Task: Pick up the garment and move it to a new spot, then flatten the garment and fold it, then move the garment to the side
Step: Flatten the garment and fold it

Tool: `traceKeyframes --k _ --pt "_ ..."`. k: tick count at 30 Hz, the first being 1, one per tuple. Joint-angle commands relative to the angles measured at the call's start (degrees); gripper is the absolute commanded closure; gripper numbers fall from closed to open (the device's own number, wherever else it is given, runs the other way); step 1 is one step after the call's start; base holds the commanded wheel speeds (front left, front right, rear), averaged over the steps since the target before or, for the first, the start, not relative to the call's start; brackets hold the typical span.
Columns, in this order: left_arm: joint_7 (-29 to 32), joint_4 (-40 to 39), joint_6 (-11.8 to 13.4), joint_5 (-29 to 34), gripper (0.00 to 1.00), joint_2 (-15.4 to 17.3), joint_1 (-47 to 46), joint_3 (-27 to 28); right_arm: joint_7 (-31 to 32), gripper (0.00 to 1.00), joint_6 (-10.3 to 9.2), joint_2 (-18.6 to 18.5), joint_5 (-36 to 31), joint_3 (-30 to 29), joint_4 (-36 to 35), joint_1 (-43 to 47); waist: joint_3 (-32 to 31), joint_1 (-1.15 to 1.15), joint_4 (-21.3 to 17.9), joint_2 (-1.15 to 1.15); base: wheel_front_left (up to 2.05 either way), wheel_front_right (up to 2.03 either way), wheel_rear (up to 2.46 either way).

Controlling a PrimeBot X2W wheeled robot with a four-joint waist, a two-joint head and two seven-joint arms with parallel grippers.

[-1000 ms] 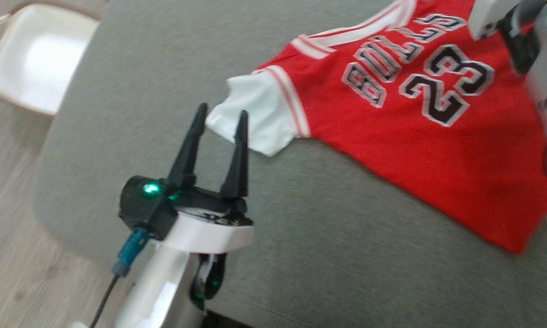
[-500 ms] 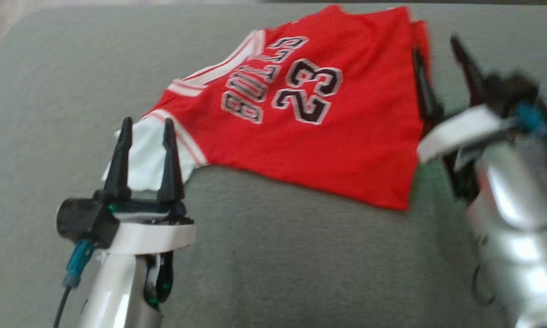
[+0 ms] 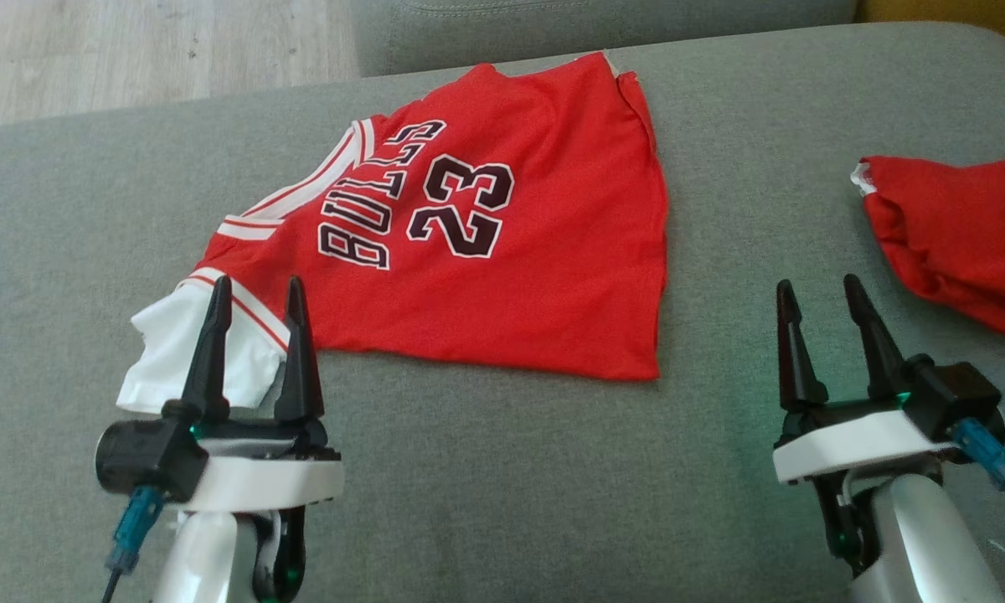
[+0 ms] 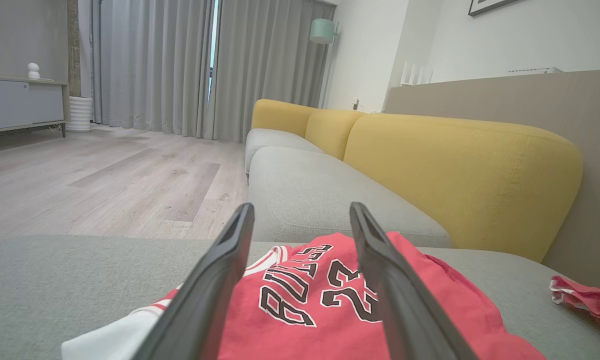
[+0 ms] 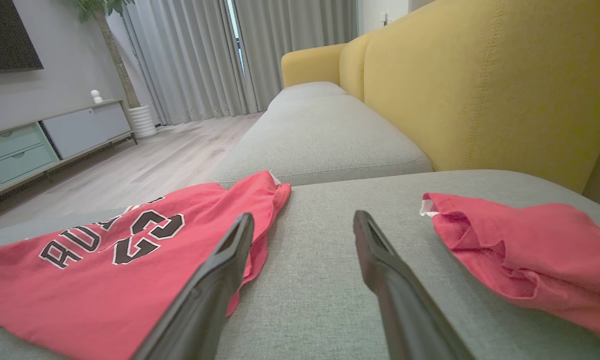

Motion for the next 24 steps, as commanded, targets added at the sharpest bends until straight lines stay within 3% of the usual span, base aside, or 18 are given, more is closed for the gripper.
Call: traceKeyframes --k 1,12,24 --pt "-0.3 -1.9 -0.2 0.1 0.00 0.5 -1.1 1.7 -0.6 0.00 -0.05 0.4 0.3 1.7 -2.3 -1.5 0.1 0.01 0.1 0.00 0.00 0.00 0.00" --pt "-0.3 -1.2 -0.6 -0.1 0.00 0.5 -1.6 0.3 3.1 0.00 -0.05 0.4 4.3 8.2 4.4 0.0 1.1 0.01 3.0 0.00 0.00 0.00 0.00" --pt "-0.3 -0.3 -0.4 -0.6 0.00 0.5 -3.4 -1.9 8.7 0.00 -0.05 0.4 8.2 13.6 16.0 -5.7 3.8 0.01 8.2 0.00 0.00 0.00 0.00"
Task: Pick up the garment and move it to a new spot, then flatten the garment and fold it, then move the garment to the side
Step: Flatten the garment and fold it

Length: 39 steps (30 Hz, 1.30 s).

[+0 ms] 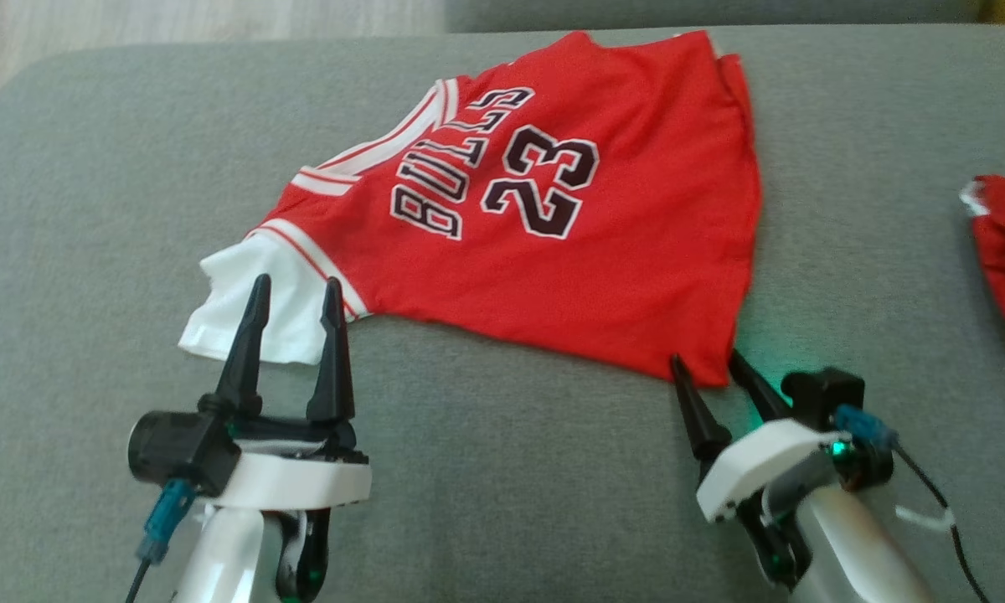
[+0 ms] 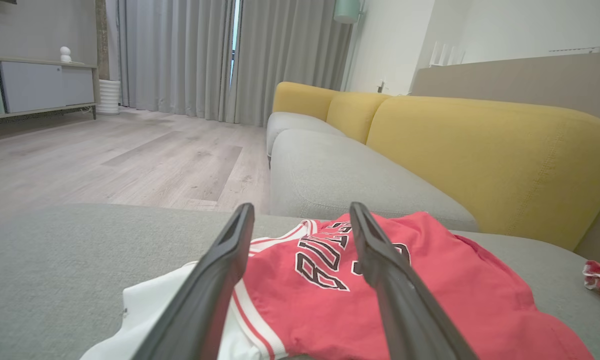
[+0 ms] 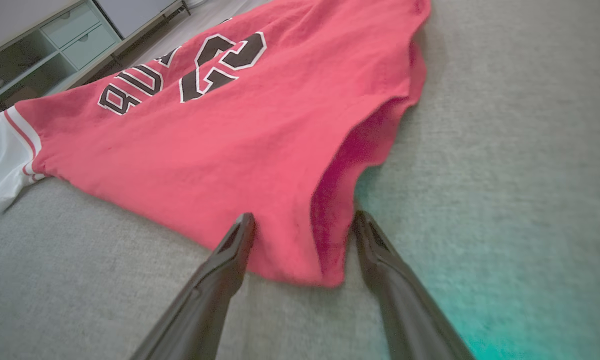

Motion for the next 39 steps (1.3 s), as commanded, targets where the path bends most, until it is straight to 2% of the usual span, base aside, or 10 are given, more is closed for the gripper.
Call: traceKeyframes --k 1,4,5,6,7,13,23,27,31,39 --pt "-0.3 -1.4 0.1 -0.5 0.00 0.4 -2.8 1.4 0.3 0.00 -0.05 0.1 0.3 1.8 1.1 -2.1 0.8 0.00 1.3 0.00 0.00 0.00 0.00" --pt "-0.3 -1.4 0.2 -0.5 0.00 0.4 -3.0 1.4 0.2 0.00 -0.05 0.1 0.6 2.3 2.6 -2.9 1.1 0.00 1.9 0.00 0.00 0.00 0.00" --pt "-0.3 -1.4 0.2 -0.6 0.00 0.4 -3.0 1.4 0.3 0.17 -0.05 0.1 0.6 2.7 3.3 -3.3 1.1 0.00 2.1 0.00 0.00 0.00 0.00" --pt "-0.3 -1.3 0.3 -0.6 0.00 0.4 -3.1 1.5 0.2 0.79 -0.05 0.1 0.7 3.0 3.9 -3.6 1.1 0.00 2.3 0.00 0.00 0.00 0.00" --pt "-0.3 -1.4 0.4 -0.6 0.00 0.4 -3.1 1.7 0.0 1.00 -0.05 0.1 0.7 3.5 4.3 -3.9 1.2 0.00 2.4 0.00 0.00 0.00 0.00" --pt "-0.3 -1.4 0.4 -0.2 0.00 0.4 -2.4 3.4 -2.8 1.00 -0.05 0.1 -0.3 2.0 5.3 -5.4 0.9 0.00 1.2 0.00 0.00 0.00 0.00" --pt "-0.3 -0.3 0.0 0.9 0.00 0.4 -2.1 4.0 -4.1 1.00 -0.05 -1.6 -5.8 -12.8 4.3 -6.1 0.3 0.00 -1.8 0.00 0.00 0.00 0.00" --pt "-0.3 1.3 -0.2 0.8 0.00 0.4 -2.1 3.5 -3.1 1.00 -0.05 -1.9 -7.2 -16.0 2.6 -5.0 0.4 0.00 -1.9 0.00 0.00 0.00 0.00" --pt "-0.3 5.6 -0.1 1.1 0.00 0.4 -1.6 2.9 -2.3 1.00 -0.05 -1.4 -7.5 -16.8 0.7 -3.6 0.4 0.00 -1.9 0.00 0.00 0.00 0.00" --pt "-0.2 20.8 -0.1 3.3 0.00 0.8 -2.8 0.8 -1.8 1.00 -0.05 -0.2 -6.8 -15.2 -1.1 -2.0 -0.3 0.00 -2.1 0.00 0.00 0.00 0.00"
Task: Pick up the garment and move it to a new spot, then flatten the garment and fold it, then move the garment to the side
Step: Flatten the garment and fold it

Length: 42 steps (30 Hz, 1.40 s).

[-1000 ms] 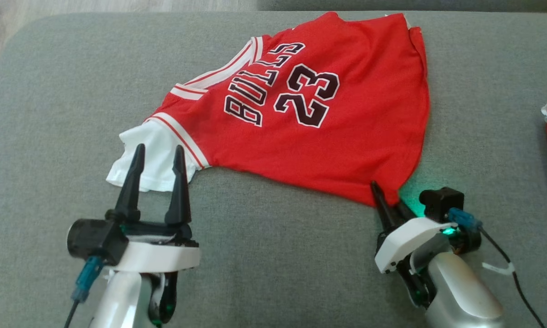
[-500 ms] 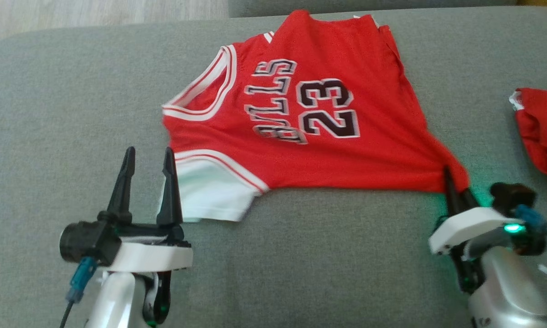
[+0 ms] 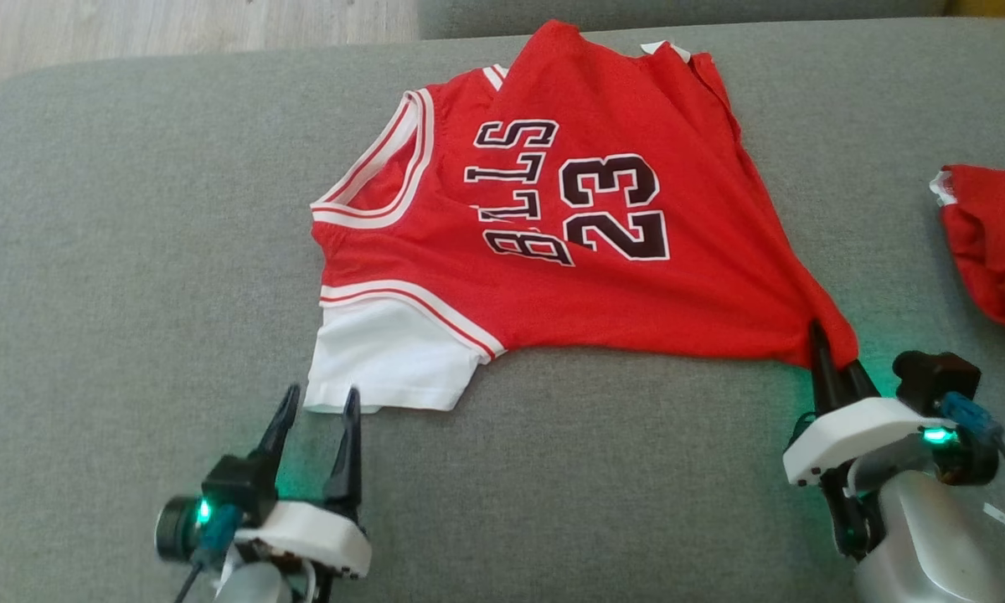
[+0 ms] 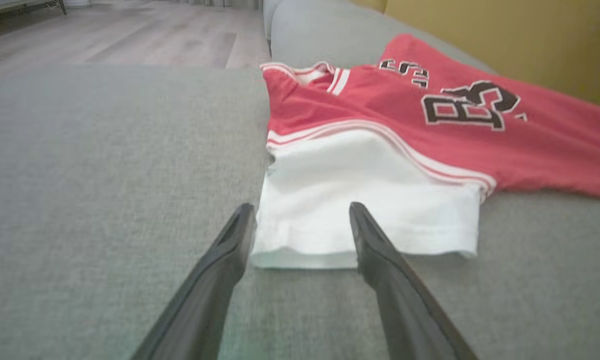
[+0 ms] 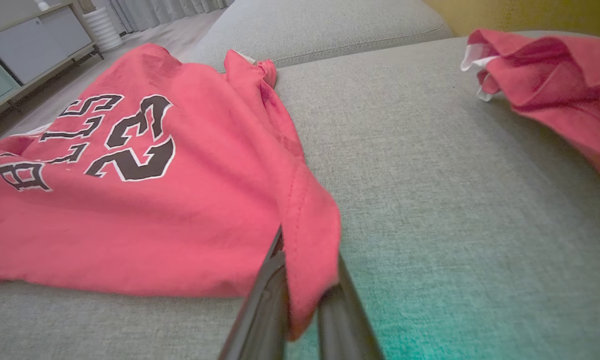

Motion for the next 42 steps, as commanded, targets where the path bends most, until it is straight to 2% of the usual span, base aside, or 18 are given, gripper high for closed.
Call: traceKeyframes --k 1,5,14,18,24,25,26,27,35,42 --pt "0.0 0.3 0.7 0.0 0.00 0.7 -2.3 1.7 -0.1 1.00 -0.05 0.3 0.2 1.6 -2.0 -0.1 0.0 0.00 -0.1 0.00 0.00 0.00 0.00" --pt "0.4 4.7 3.4 0.4 0.00 1.0 -4.5 2.5 0.0 1.00 -0.05 0.5 0.4 2.1 -2.3 0.1 0.2 0.00 -0.5 0.00 0.00 0.00 0.00" --pt "0.6 9.9 5.6 0.2 0.00 1.2 -7.8 3.2 0.3 1.00 -0.05 0.6 0.3 2.4 -2.9 -0.2 0.9 0.00 -1.3 0.00 0.00 0.00 0.00" --pt "2.4 12.8 5.1 0.0 0.00 1.3 -9.0 2.6 0.4 1.00 -0.05 0.6 0.3 2.6 -3.0 -0.4 1.2 0.00 -1.6 0.00 0.00 0.00 0.00" --pt "8.9 18.1 2.7 -0.4 0.00 1.4 -9.8 0.4 0.6 1.00 -0.05 0.6 0.6 3.5 -3.6 -1.2 1.4 0.00 -2.0 0.00 0.00 0.00 0.00" --pt "9.3 18.4 2.4 -0.6 0.03 1.4 -9.9 0.3 0.5 1.00 -0.05 0.6 0.7 3.6 -3.6 -1.3 1.4 0.00 -2.0 0.00 0.00 0.00 0.00" --pt "9.5 18.5 2.2 -0.7 0.78 1.4 -9.9 0.1 0.5 1.00 -0.05 0.6 0.7 3.7 -3.6 -1.3 1.3 0.00 -1.9 0.00 0.00 0.00 0.00" --pt "9.6 18.6 2.0 -0.7 1.00 1.4 -10.0 -0.1 0.4 1.00 -0.05 0.6 0.8 3.8 -3.6 -1.3 1.3 0.00 -1.9 0.00 0.00 0.00 0.00" --pt "3.4 15.3 0.8 -2.8 1.00 1.3 -10.5 0.5 0.0 1.00 -0.05 0.6 1.0 4.7 -3.7 -1.1 0.0 0.00 -1.7 0.00 0.00 0.00 0.00" --pt "-0.2 4.4 -1.0 -6.3 1.00 1.1 -10.7 2.9 -0.9 1.00 -0.05 0.4 1.0 5.6 -6.2 -1.8 -1.7 0.00 -1.3 0.00 0.00 0.00 0.00"
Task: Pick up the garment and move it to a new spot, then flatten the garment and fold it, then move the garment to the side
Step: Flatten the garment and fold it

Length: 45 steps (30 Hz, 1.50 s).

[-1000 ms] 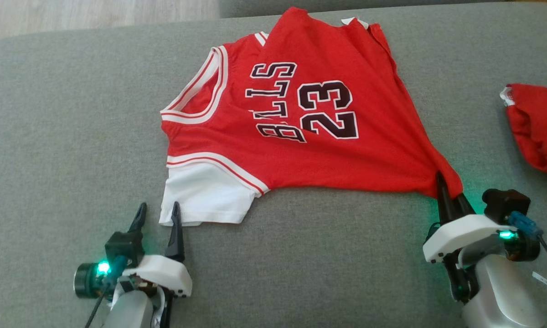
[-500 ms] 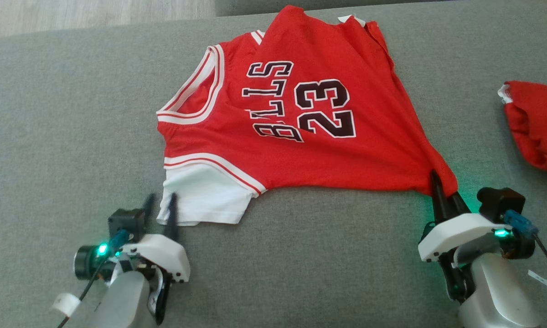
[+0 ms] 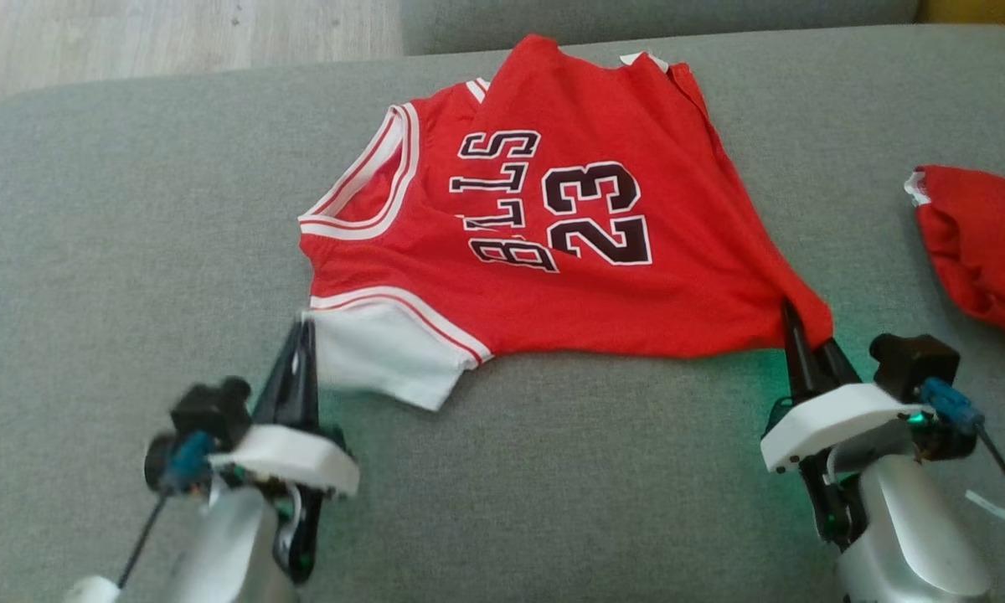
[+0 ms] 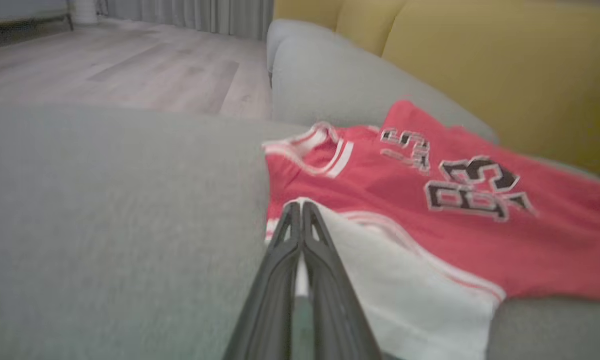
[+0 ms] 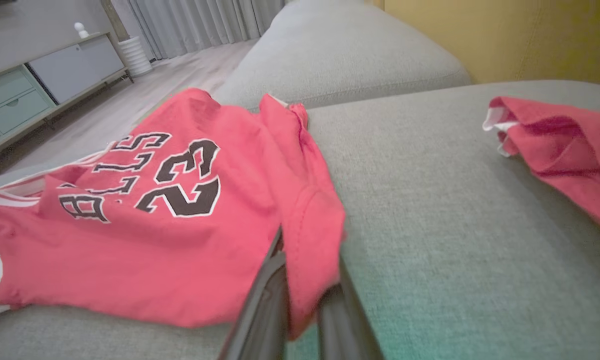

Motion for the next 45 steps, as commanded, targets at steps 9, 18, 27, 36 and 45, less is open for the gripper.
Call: traceKeyframes --k 9,18,27,36,45 --pt "-1.0 -25.1 -1.3 -2.7 1.00 0.3 3.1 6.8 0.3 1.00 -0.05 -1.0 0.8 1.7 -8.8 -2.3 -2.2 0.00 0.1 0.00 0.00 0.00 0.00" --pt "-1.0 -43.8 -1.7 -9.4 1.00 0.1 9.4 10.6 5.7 1.00 -0.05 -3.6 3.1 2.0 -23.3 0.4 -3.2 0.00 -1.0 0.00 0.00 0.00 0.00" --pt "-0.4 -53.8 -1.7 -13.7 1.00 0.0 2.3 8.4 18.7 1.00 -0.05 -10.7 4.4 0.0 -38.6 -2.1 1.1 0.00 0.2 0.00 0.00 0.00 0.00" --pt "13.0 -35.5 -0.5 -12.5 1.00 7.7 -32.9 9.4 29.8 1.00 -0.05 -15.0 8.4 6.9 -29.2 -29.9 15.4 0.00 -2.5 0.00 0.00 0.00 0.00" --pt "5.1 -5.8 -1.0 -7.6 1.00 14.3 -75.3 8.7 11.4 1.00 -0.05 -10.5 0.9 11.3 3.2 -69.4 24.7 0.00 -6.5 0.00 0.00 0.00 0.00"
